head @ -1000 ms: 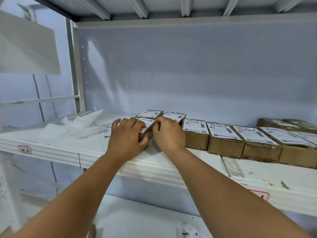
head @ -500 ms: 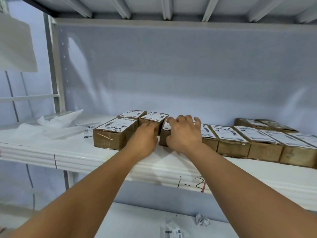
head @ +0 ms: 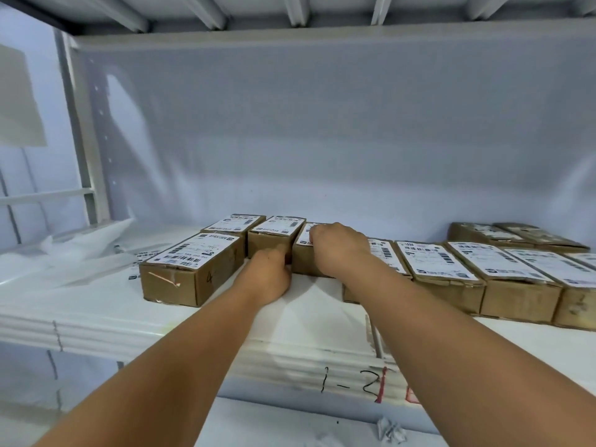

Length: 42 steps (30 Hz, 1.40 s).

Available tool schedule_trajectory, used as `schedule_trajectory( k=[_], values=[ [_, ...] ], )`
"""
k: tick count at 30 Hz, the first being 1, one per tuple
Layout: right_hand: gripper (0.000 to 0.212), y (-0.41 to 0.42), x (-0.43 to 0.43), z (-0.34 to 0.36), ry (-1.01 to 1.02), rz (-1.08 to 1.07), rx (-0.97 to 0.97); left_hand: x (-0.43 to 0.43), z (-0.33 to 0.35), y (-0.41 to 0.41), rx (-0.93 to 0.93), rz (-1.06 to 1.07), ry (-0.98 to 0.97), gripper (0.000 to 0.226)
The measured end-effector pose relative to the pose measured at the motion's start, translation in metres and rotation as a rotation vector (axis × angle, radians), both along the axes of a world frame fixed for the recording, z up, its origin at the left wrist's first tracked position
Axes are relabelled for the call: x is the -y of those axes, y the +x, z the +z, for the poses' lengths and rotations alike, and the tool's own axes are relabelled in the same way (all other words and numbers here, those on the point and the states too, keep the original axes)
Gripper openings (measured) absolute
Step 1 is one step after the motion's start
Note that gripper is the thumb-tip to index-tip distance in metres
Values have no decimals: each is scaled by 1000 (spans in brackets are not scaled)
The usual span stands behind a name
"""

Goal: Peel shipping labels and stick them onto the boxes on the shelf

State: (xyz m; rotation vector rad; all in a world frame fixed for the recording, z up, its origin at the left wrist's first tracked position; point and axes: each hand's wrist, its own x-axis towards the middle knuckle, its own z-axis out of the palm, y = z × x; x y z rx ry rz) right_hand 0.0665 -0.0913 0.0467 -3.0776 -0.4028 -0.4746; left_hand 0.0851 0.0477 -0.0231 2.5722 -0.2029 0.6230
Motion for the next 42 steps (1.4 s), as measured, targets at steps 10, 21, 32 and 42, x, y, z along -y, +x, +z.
schedule_trajectory(
  k=[10, 21, 32, 42],
  values=[
    [36, 24, 1, 4, 31, 34, -73, 4, 3, -10, 64, -63, 70, 35],
    [36, 8, 24, 18, 186, 173, -196, 6, 5, -11, 9, -51, 139, 61],
    [67, -31, 68, 19, 42, 180, -321, 16, 11, -28, 165, 66, 322, 36],
    [38, -1, 64, 3, -158, 70, -112, 18, 12, -32, 173, 79, 333, 22]
  ],
)
